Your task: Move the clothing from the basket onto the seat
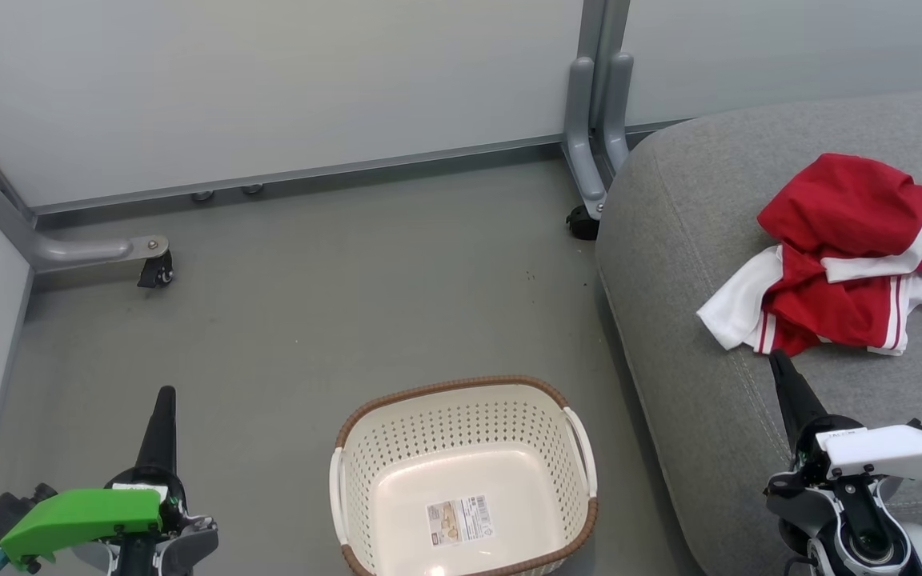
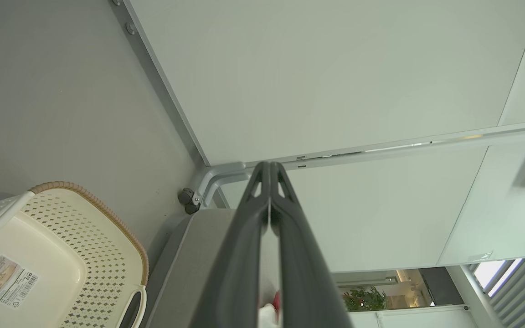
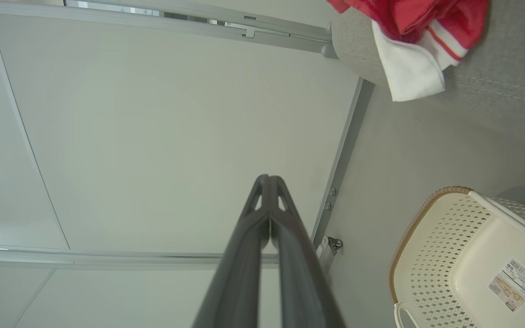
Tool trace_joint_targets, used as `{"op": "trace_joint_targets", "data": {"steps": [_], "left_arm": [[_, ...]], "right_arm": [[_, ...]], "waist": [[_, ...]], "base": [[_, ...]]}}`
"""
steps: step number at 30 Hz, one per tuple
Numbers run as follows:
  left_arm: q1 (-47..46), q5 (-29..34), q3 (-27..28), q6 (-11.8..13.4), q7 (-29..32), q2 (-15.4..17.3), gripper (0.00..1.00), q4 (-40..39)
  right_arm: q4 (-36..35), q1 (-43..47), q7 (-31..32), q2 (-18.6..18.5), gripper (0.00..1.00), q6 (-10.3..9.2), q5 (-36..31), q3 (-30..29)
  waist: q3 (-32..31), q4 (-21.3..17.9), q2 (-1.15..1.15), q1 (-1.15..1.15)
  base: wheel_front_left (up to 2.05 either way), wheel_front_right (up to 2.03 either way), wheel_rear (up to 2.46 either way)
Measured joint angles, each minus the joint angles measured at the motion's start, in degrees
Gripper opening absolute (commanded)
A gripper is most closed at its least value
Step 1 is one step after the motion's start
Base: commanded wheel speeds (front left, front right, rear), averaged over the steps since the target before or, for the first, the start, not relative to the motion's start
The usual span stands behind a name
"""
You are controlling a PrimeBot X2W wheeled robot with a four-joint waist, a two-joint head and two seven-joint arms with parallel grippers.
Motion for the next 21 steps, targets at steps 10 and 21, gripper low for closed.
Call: {"op": "trace_joint_targets", "data": {"steps": [10,21], "left_arm": [[-0.65,-3.82,0.29,0.00,1.01,0.01,0.00,-0.03],[-1.33,-7.73,0.66,-0.01,2.12,0.03,0.00,-0.08]], "right_arm": [[0.08,-0.31,1.09,0.16,0.00,0.00,3.79,-0.63],[0.16,-0.78,2.27,0.27,0.00,0.00,7.64,-1.26]], "waist": [[0.24,-0.28,0.00,0.00],[0.51,-0.60,0.00,0.00]], "base": [[0.00,0.00,0.00],[0.00,0.00,0.00]]}}
